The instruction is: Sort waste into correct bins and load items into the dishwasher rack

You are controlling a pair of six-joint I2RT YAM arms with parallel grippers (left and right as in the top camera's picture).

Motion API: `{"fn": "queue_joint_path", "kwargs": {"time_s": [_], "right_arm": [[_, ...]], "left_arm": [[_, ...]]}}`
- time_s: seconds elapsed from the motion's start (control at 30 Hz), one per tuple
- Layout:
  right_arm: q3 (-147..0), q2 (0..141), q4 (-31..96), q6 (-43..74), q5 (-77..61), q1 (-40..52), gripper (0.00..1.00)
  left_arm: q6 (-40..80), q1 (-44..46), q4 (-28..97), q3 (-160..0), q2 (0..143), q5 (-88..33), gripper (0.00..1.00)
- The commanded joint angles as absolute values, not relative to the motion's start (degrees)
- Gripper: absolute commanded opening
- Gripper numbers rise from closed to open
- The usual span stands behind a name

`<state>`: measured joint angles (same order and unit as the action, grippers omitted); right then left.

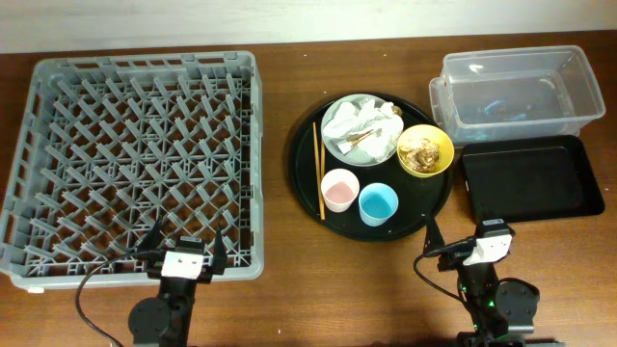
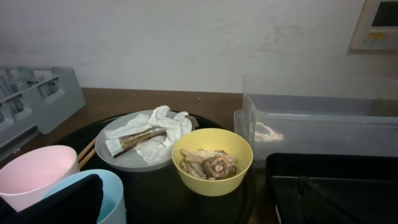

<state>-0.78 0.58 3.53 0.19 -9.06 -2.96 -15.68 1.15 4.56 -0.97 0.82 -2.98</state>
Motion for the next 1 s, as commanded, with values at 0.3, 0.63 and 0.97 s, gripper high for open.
{"fn": "queue_joint_path", "kwargs": {"time_s": [0.3, 0.63, 0.97], "right_arm": [[-0.32, 0.38, 3.62, 0.23, -8.75, -2.66, 0.98], [-0.32, 0.36, 3.62, 0.23, -8.75, -2.66, 0.99], [-0.32, 0.36, 1.19, 0.23, -8.75, -2.66, 0.98]], "left_arm": [[-16.36, 0.95, 4.58, -0.54, 0.34, -2.57, 0.99], [-16.38, 0.95, 4.58, -0.54, 0.34, -2.55, 0.99], [-14.59, 0.95, 4.58, -0.54, 0.56, -2.39, 0.99]]}}
